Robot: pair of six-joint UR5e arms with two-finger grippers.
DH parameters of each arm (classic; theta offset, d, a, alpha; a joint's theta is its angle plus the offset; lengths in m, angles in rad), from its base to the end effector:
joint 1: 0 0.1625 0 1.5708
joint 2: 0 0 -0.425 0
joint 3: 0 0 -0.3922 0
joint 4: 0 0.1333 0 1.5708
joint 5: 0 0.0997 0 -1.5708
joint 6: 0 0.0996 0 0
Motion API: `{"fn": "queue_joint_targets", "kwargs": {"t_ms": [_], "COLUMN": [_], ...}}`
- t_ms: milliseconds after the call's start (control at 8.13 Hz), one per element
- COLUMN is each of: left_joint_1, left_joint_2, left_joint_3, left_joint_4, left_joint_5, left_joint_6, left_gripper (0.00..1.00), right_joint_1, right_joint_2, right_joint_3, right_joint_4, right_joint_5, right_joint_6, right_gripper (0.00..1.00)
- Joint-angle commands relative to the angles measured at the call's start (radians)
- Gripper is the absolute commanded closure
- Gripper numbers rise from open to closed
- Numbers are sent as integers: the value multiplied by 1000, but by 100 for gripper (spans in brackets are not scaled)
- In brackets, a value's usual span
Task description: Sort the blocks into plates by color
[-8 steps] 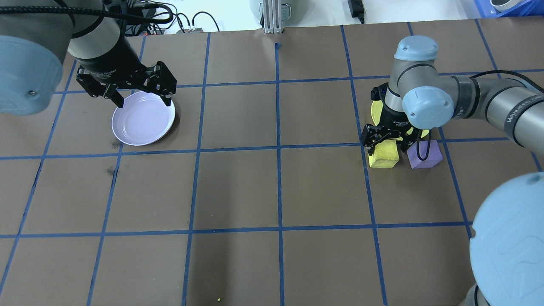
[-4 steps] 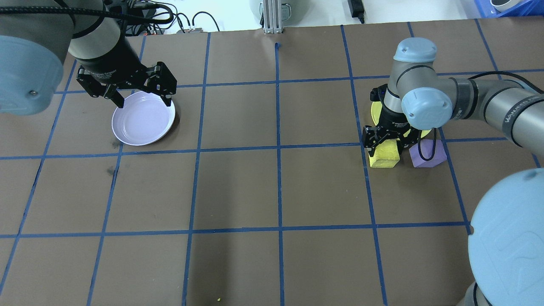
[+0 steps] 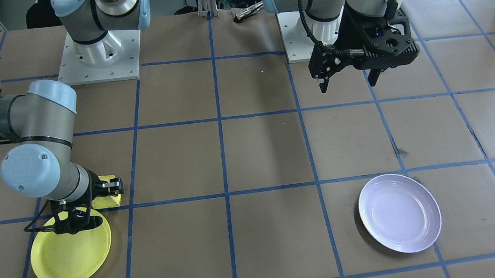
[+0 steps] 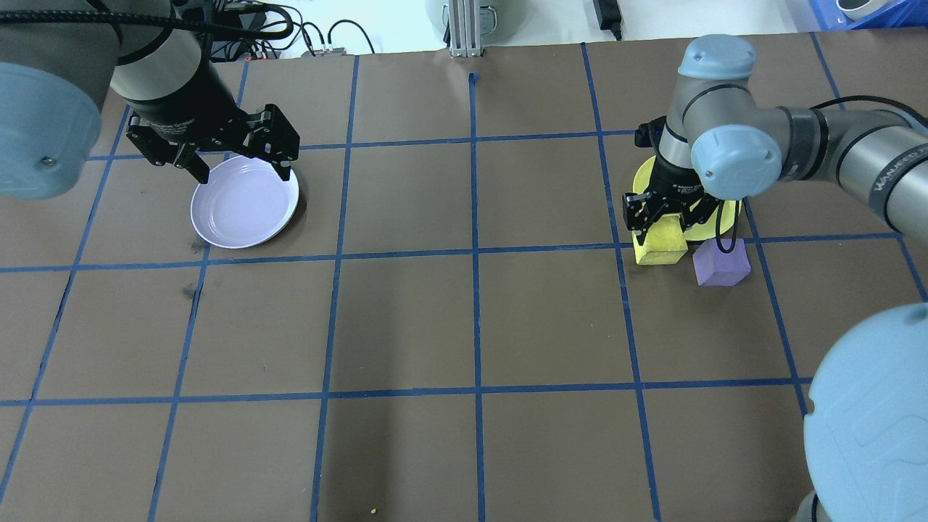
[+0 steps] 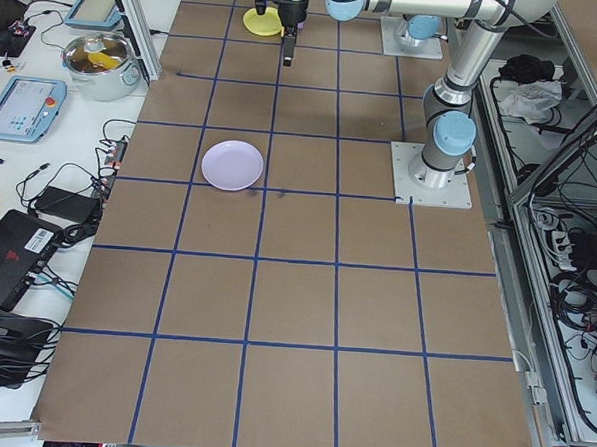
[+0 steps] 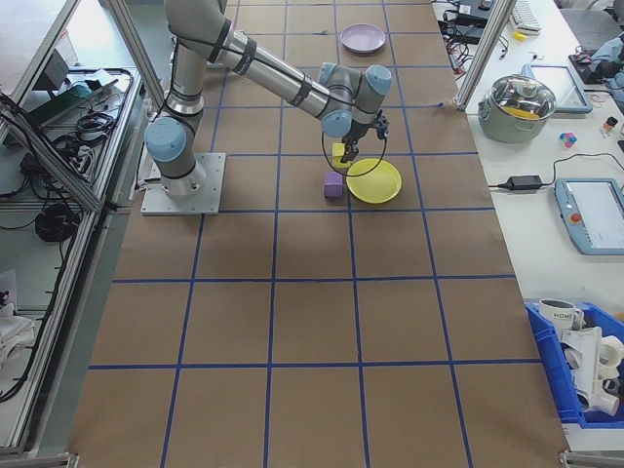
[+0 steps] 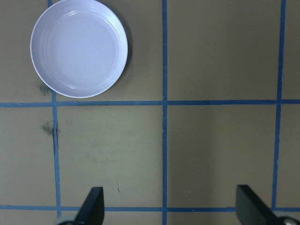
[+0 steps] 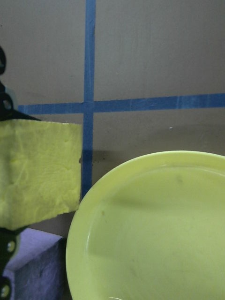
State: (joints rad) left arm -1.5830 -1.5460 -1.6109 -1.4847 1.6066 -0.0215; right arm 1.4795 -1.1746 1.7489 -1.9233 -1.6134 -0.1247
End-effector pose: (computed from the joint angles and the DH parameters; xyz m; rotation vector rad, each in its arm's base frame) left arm -0.1357 -0.4865 0.4891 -0.0164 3.1050 -0.1109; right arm 0.0767 -0.5781 0.2225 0.0592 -3.1030 -0.3507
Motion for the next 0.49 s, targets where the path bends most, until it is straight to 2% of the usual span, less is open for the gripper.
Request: {"fn": "queue_joint_targets", "kwargs": {"t_ms": [0, 123, 369], "left_joint_1": [0, 0, 0], "left_joint_2": [3, 1, 0], "left_joint_3": [0, -1, -1], "left_joint_4": [-3, -3, -2], "left_joint_5": [1, -1, -1], "left_joint_6": [0, 0, 0], "left_gripper": [0, 0, 0], "right_joint_1": [-1, -10, -71], "right_joint_2": [1, 33, 110], "right_joint_3": [-171, -230, -272], "right_joint_4": [99, 118, 106], "right_joint_5": [-2, -5, -8], "right_joint_6": [-1, -10, -23], "right_gripper": [36, 36, 36]}}
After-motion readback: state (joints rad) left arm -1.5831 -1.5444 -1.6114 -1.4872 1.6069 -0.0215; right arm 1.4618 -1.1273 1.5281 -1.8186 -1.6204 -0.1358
